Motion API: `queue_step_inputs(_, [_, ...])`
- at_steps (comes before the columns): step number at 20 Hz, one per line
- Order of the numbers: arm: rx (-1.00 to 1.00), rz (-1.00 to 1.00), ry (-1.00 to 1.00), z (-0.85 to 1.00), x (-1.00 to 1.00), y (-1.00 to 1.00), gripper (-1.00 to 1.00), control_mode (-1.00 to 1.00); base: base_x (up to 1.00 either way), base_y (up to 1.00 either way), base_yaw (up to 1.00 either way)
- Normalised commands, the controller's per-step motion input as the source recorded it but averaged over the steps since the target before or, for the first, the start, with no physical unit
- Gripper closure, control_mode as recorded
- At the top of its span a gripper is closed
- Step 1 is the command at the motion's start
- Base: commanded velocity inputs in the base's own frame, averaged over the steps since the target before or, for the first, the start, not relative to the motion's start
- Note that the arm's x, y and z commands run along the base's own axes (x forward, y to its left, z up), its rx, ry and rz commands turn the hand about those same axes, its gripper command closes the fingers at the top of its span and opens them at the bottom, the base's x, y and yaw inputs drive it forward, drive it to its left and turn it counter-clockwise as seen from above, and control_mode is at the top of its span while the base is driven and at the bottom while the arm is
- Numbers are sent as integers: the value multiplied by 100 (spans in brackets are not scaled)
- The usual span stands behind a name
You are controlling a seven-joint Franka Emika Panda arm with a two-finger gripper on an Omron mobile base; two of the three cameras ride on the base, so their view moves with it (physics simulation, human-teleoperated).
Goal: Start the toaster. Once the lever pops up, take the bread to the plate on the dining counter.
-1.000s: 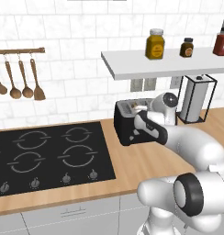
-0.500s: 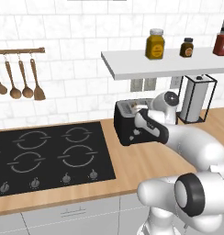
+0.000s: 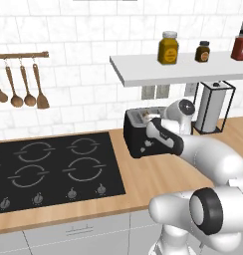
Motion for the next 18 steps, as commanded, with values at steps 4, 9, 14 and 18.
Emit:
queue_step_inputs(4, [0, 0, 0, 0, 9, 0, -100, -100, 0, 0, 0])
queue_step_inputs(9, [-7, 0, 0, 2, 0, 14, -100, -100, 0, 0, 0])
queue_step_inputs(14, [-8, 0, 0, 0, 3, 20, -100, -100, 0, 0, 0])
queue_step_inputs(18, [-2, 0, 0, 0, 11, 14, -100, -100, 0, 0, 0])
